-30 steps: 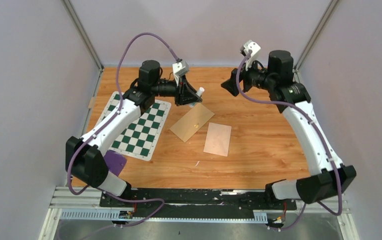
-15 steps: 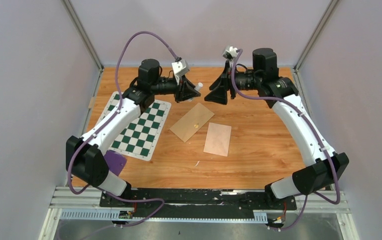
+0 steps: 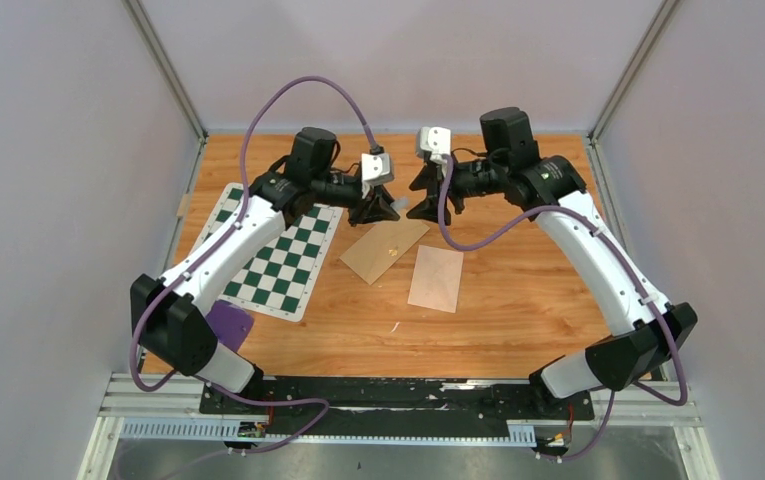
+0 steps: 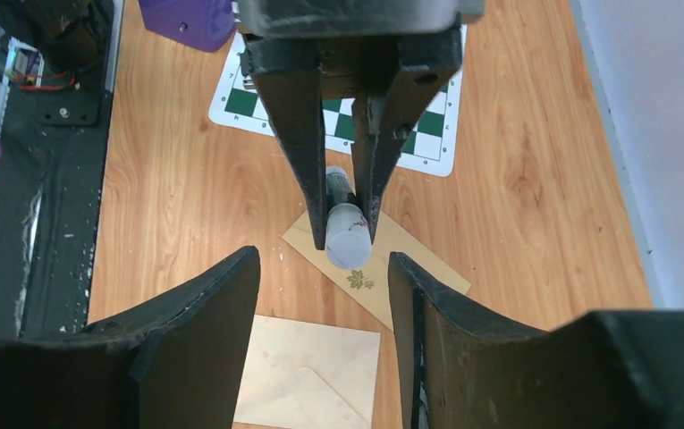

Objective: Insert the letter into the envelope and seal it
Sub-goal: Close the solid glue cap on the solid glue.

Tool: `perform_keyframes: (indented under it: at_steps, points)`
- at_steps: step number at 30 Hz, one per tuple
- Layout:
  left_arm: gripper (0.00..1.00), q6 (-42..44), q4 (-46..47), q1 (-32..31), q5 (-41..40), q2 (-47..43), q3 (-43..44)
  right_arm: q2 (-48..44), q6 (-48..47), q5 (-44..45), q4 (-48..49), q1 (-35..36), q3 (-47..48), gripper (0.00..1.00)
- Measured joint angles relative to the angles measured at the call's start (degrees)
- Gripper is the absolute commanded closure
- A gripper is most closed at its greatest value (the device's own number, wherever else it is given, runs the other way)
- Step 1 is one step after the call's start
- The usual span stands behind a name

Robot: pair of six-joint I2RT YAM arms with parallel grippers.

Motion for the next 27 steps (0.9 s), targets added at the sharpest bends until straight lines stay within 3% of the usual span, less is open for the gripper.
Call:
perform_keyframes:
  at_steps: [10, 14, 19, 27]
  points:
    - [1.00, 4.17, -3.52, -0.31, -0.02, -0.72, 1.18, 0.02, -8.74, 2.54, -3.04, 3.39, -0.02, 0.49]
    - [1.00, 4.68, -4.13, -0.37, 0.02, -1.11, 1.42, 0.13, -9.53, 3.80, -2.99, 3.78, -0.04, 0.51]
    - [1.00, 5.05, -4.52, -0.37, 0.07, -1.14, 1.73, 0.74, -9.57, 5.05, -2.84, 3.82, -0.04, 0.61]
    - [1.00, 5.81, -5.66, -0.44, 0.11, -1.14, 2.23, 1.49, -9.55, 6.62, -2.25, 4.22, -0.04, 0.62]
